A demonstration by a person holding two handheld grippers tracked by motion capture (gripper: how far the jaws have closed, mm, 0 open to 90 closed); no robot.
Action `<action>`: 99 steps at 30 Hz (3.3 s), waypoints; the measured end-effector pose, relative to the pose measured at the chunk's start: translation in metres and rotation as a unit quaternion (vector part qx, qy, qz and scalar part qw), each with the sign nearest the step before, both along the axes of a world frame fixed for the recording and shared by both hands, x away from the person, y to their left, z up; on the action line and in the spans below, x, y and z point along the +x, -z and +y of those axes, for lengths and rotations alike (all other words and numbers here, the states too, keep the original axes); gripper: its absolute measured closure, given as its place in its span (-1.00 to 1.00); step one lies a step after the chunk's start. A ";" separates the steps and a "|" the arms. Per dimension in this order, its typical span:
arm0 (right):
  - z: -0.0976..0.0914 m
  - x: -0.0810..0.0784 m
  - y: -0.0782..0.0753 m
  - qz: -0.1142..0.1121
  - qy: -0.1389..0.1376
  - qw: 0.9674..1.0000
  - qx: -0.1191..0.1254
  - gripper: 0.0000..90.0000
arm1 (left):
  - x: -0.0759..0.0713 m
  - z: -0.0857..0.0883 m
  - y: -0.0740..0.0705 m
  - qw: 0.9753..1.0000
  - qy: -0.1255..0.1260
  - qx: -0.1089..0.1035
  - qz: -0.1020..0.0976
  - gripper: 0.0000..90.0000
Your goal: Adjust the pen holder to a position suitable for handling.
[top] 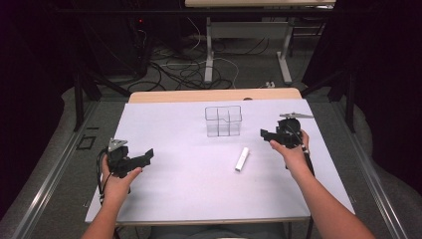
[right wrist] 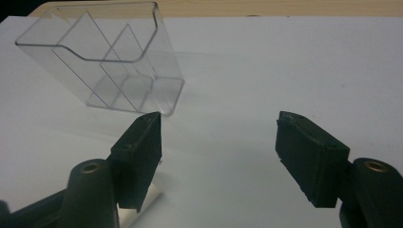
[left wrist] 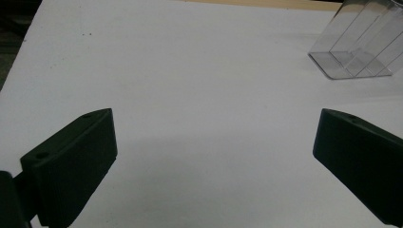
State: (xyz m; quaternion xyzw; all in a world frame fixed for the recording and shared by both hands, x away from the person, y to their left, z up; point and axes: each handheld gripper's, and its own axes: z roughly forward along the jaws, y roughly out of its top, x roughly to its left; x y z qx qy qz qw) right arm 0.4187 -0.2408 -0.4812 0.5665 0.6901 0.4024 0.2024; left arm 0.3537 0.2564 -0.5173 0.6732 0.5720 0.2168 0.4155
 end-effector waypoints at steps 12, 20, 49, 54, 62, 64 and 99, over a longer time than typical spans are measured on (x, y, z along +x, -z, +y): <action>0.038 0.036 -0.029 0.037 -0.011 0.999 0.000 -0.34 | 0.002 0.002 0.003 1.000 -0.002 0.001 0.004 -0.97; 0.053 0.056 -0.037 0.087 0.016 0.996 -0.001 -0.34 | 0.003 0.002 0.004 1.000 -0.004 -0.001 0.006 -0.97; 0.082 0.095 -0.006 0.118 0.047 0.992 -0.016 0.15 | 0.004 0.002 0.008 1.000 -0.002 0.002 0.015 -0.96; 0.084 0.097 -0.003 0.120 0.049 0.991 -0.021 0.26 | 0.005 0.002 0.008 1.000 -0.003 0.002 0.016 -0.96; 0.086 0.098 -0.001 0.129 0.053 0.990 -0.018 0.42 | 0.005 0.002 0.008 1.000 -0.001 0.004 0.019 -0.95; 0.087 0.099 -0.001 0.136 0.054 0.989 -0.011 0.47 | 0.005 0.002 0.009 1.000 -0.001 0.004 0.018 -0.95; 0.095 0.100 0.001 0.162 0.084 0.983 -0.009 0.88 | 0.006 0.002 0.009 1.000 -0.005 0.005 0.019 -0.93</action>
